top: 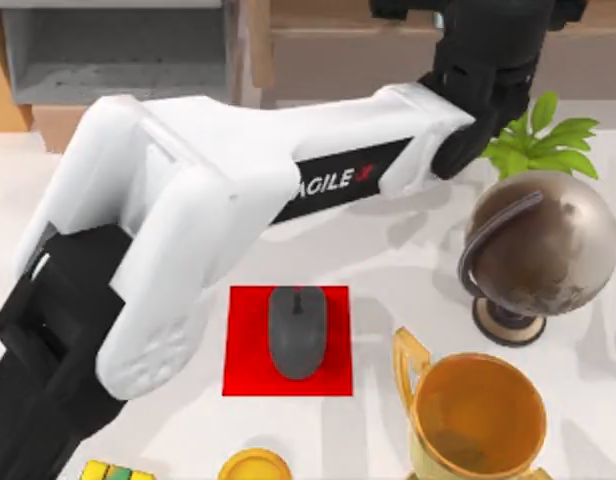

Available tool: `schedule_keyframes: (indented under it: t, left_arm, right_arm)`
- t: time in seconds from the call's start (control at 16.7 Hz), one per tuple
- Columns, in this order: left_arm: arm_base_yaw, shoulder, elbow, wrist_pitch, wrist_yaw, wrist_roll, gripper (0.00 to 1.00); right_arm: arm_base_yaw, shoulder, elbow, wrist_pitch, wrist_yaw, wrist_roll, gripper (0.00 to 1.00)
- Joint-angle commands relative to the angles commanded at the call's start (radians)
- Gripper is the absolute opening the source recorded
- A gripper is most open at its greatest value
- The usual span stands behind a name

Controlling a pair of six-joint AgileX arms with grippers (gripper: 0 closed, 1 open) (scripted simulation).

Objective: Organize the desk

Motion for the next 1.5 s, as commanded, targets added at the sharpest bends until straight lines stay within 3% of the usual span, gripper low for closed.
schedule_keyframes:
  t: [0.3,1.2,1.5]
  left_arm:
    - [-0.003,0.086,0.134,-0.073,-0.068,-0.086,1.0]
    - [0.022,0.167,0.289,-0.149,-0.043,-0.088,1.0]
    - [0.022,0.167,0.289,-0.149,-0.043,-0.088,0.62]
  right_arm:
    - [0.0,0.0,0.0,0.0,0.0,0.0,1.0]
    - [0.0,0.0,0.0,0.0,0.0,0.0,1.0]
    - [0.0,0.0,0.0,0.0,0.0,0.0,1.0]
